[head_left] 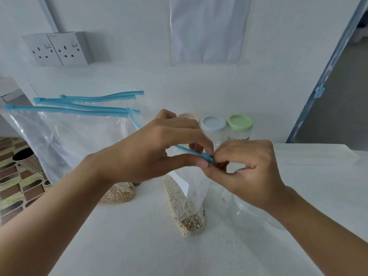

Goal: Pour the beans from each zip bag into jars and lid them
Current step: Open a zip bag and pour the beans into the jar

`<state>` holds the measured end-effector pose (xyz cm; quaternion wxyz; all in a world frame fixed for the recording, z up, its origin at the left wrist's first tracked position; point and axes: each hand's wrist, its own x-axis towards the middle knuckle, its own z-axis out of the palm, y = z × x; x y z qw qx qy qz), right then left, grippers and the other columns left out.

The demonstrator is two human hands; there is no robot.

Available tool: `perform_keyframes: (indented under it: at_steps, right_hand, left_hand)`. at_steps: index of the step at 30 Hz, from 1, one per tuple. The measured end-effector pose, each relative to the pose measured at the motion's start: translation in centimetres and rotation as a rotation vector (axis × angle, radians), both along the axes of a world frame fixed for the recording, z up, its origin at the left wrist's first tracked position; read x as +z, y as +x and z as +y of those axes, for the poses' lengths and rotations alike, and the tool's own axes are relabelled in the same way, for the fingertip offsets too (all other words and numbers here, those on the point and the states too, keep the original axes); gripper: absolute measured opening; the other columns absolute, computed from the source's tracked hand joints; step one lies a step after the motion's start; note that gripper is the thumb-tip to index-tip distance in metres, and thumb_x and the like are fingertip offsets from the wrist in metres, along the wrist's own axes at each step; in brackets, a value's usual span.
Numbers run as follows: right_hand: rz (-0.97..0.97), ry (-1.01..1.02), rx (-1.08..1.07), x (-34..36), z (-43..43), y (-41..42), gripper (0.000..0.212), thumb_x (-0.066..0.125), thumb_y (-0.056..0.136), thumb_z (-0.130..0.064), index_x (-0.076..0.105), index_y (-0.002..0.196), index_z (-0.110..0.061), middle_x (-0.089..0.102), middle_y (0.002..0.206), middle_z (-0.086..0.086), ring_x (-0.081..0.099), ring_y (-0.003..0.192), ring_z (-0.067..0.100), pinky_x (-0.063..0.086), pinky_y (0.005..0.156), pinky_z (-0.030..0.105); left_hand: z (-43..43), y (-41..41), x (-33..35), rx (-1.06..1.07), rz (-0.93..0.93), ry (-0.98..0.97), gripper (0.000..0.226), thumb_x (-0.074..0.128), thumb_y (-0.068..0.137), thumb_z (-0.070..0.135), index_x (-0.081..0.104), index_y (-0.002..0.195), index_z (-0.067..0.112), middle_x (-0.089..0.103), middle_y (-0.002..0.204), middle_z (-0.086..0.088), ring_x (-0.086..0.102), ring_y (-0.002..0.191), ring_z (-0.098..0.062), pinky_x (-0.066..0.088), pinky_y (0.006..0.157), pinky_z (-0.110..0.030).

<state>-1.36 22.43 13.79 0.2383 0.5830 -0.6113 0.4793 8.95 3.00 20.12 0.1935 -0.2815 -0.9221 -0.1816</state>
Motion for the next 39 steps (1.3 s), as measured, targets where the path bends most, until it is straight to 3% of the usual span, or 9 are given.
perform_keyframes:
  at_steps: [12,14,19,22,25,30,32,36,39]
  right_hand:
    - [-0.223,0.229,0.217,0.6,1.0,-0.1,0.037,0.077,0.083,-0.004,0.054,0.055,-0.002,0.05,0.054,0.0,0.048,0.047,0.015,0.041,0.045,0.034]
    - [-0.299,0.269,0.257,0.8,0.8,0.2,0.035,0.078,0.083,-0.005,0.055,0.056,-0.003,0.052,0.055,-0.001,0.049,0.048,0.014,0.042,0.046,0.034]
    - [-0.643,0.33,0.323,2.3,-0.5,0.9,0.037,0.072,0.089,-0.033,0.063,0.065,-0.006,0.053,0.055,0.008,0.049,0.048,0.029,0.041,0.047,0.04]
    - [-0.768,0.427,0.336,3.5,-1.4,0.6,0.036,0.072,0.094,-0.028,0.064,0.065,-0.007,0.057,0.055,0.007,0.052,0.043,0.026,0.041,0.046,0.033]
    - [-0.791,0.52,0.355,4.2,-1.7,0.1,0.035,0.072,0.093,-0.012,0.066,0.058,-0.014,0.057,0.049,0.006,0.045,0.037,0.013,0.037,0.042,0.021]
    - [-0.839,0.607,0.436,4.0,-1.7,0.1,0.03,0.07,0.084,-0.014,0.067,0.054,-0.017,0.055,0.044,0.006,0.038,0.032,0.012,0.031,0.039,0.017]
    - [-0.829,0.634,0.449,3.9,-2.0,0.1,0.032,0.07,0.083,-0.012,0.066,0.052,-0.019,0.056,0.045,0.006,0.039,0.032,0.013,0.032,0.04,0.017]
    - [-0.813,0.667,0.488,4.1,-2.7,0.3,0.036,0.071,0.085,-0.012,0.066,0.052,-0.026,0.058,0.046,0.003,0.042,0.033,0.012,0.034,0.04,0.017]
    - [-0.807,0.643,0.493,4.5,-3.1,0.1,0.037,0.07,0.084,-0.012,0.065,0.051,-0.027,0.057,0.045,0.002,0.041,0.033,0.013,0.033,0.041,0.017]
  left_hand:
    - [-4.0,-1.0,-1.2,0.121,0.034,0.016,0.017,0.065,0.098,0.027,0.075,0.106,0.015,0.068,0.103,0.007,0.064,0.097,-0.01,0.044,0.085,-0.046]
    - [-4.9,-1.2,-1.3,0.142,0.042,0.02,0.017,0.064,0.099,0.027,0.074,0.106,0.016,0.068,0.103,0.007,0.064,0.099,-0.013,0.043,0.083,-0.047]
    - [-5.6,-1.6,-1.3,0.196,0.094,0.009,0.015,0.064,0.099,0.033,0.075,0.105,0.026,0.068,0.101,0.014,0.055,0.1,-0.017,0.039,0.084,-0.053]
    - [-5.6,-2.2,-1.1,0.168,0.092,0.009,0.015,0.066,0.098,0.029,0.075,0.105,0.021,0.07,0.101,0.009,0.055,0.094,-0.021,0.042,0.083,-0.051]
    - [-6.2,-2.7,-1.3,0.156,0.119,-0.044,0.019,0.063,0.099,0.026,0.076,0.106,0.013,0.067,0.106,0.0,0.056,0.095,-0.023,0.046,0.087,-0.04]
    - [-9.7,-3.5,-1.3,0.28,0.194,-0.185,0.019,0.06,0.102,0.024,0.075,0.112,0.016,0.052,0.121,-0.009,0.045,0.093,-0.016,0.038,0.088,-0.017]
    - [-11.4,-4.2,-0.8,0.355,0.199,-0.189,0.02,0.061,0.099,0.024,0.074,0.113,0.016,0.048,0.118,-0.008,0.046,0.086,-0.013,0.041,0.084,-0.017]
    - [-13.4,-5.9,-0.2,0.447,0.155,-0.165,0.019,0.061,0.1,0.015,0.072,0.116,0.014,0.054,0.098,-0.004,0.053,0.075,-0.019,0.049,0.073,-0.032]
    - [-13.3,-6.7,0.0,0.47,0.127,-0.159,0.017,0.059,0.102,0.014,0.069,0.116,0.015,0.061,0.087,-0.002,0.057,0.068,-0.011,0.05,0.067,-0.027]
